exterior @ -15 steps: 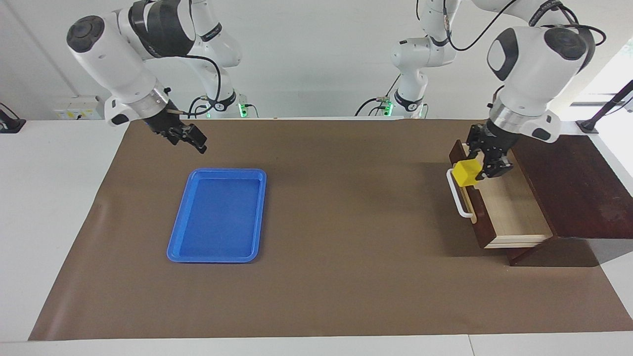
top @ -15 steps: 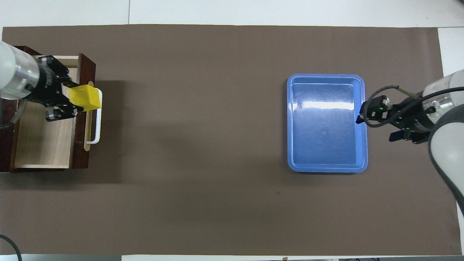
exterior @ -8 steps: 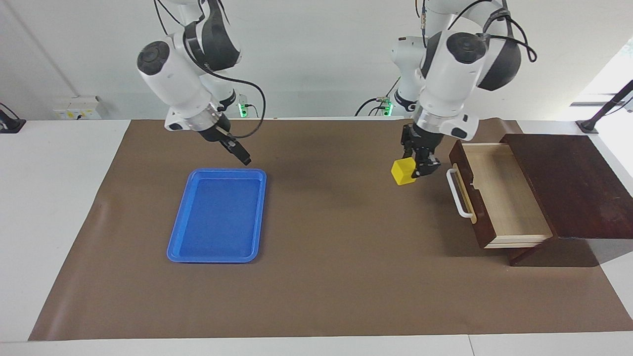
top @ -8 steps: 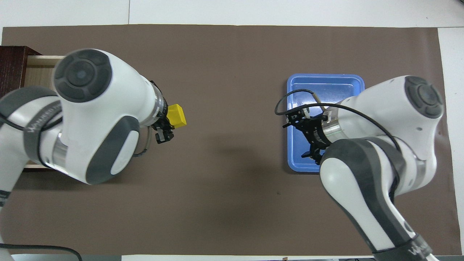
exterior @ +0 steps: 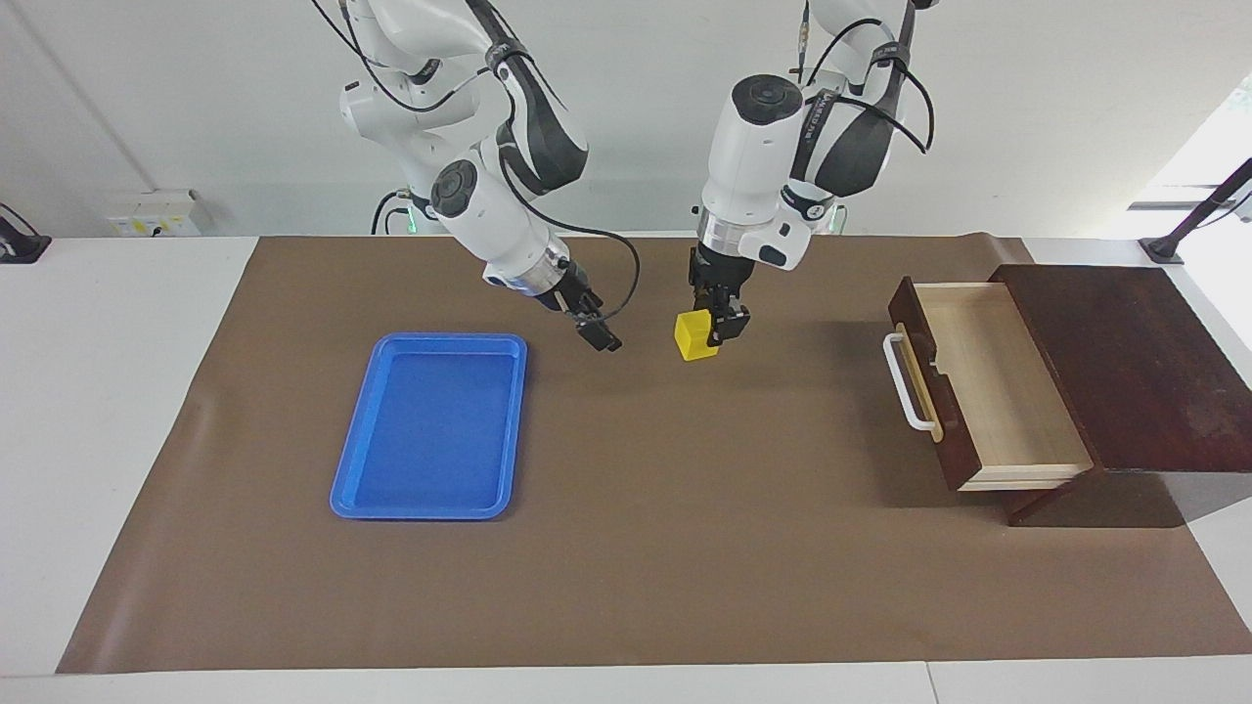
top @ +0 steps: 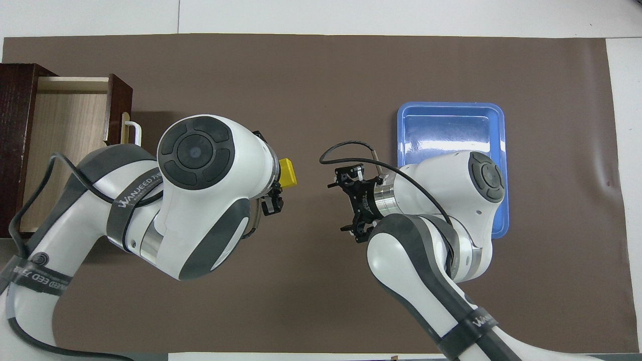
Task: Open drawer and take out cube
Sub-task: 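Lift the cube with the left gripper while the right gripper reaches toward it, then grasp the cube with the right gripper while the left gripper releases it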
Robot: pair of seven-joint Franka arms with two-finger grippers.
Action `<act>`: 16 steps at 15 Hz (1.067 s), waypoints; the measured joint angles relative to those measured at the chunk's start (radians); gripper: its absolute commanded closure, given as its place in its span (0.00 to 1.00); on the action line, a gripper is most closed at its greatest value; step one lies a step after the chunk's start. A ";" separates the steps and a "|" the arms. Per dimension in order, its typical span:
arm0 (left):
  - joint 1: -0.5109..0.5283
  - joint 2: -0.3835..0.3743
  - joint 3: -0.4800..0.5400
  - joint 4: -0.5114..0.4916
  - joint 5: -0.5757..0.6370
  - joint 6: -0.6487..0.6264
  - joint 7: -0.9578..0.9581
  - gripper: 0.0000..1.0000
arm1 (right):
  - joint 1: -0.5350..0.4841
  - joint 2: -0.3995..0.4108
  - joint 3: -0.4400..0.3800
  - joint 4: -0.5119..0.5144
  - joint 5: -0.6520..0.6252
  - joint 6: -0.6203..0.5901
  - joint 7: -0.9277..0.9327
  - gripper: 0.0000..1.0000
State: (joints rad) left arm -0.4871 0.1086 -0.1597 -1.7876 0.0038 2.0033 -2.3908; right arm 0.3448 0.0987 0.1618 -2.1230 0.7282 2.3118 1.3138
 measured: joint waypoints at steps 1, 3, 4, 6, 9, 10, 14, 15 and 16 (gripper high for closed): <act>-0.014 0.000 0.000 -0.007 0.000 0.009 -0.007 1.00 | 0.010 0.018 0.000 0.001 0.039 0.016 0.001 0.00; -0.033 0.000 0.000 -0.023 0.000 0.031 -0.016 1.00 | 0.016 0.058 0.000 0.015 0.117 0.032 0.001 0.00; -0.038 0.000 -0.001 -0.030 0.000 0.036 -0.016 1.00 | 0.015 0.074 -0.002 0.030 0.143 0.032 0.001 0.00; -0.047 0.000 0.000 -0.046 0.000 0.045 -0.016 1.00 | 0.011 0.089 -0.008 0.061 0.170 0.028 0.001 0.00; -0.051 0.000 0.000 -0.057 0.000 0.050 -0.016 1.00 | 0.010 0.094 -0.011 0.102 0.197 0.014 0.001 0.00; -0.055 0.000 0.001 -0.058 0.000 0.051 -0.017 1.00 | 0.011 0.095 -0.010 0.111 0.199 0.009 0.002 0.00; -0.070 0.000 0.000 -0.071 0.000 0.069 -0.028 1.00 | 0.030 0.096 -0.005 0.116 0.200 0.009 0.002 0.00; -0.070 0.000 0.000 -0.072 0.000 0.074 -0.028 1.00 | 0.037 0.097 -0.004 0.116 0.200 0.009 0.003 0.00; -0.070 0.000 0.001 -0.073 0.000 0.078 -0.028 1.00 | 0.042 0.097 -0.004 0.116 0.200 0.009 0.003 0.00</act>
State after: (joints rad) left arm -0.5573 0.1082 -0.1589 -1.8609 0.0038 2.0817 -2.4192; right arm 0.3873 0.1961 0.1575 -2.0069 0.9279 2.3210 1.3172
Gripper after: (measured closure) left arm 0.449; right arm 0.000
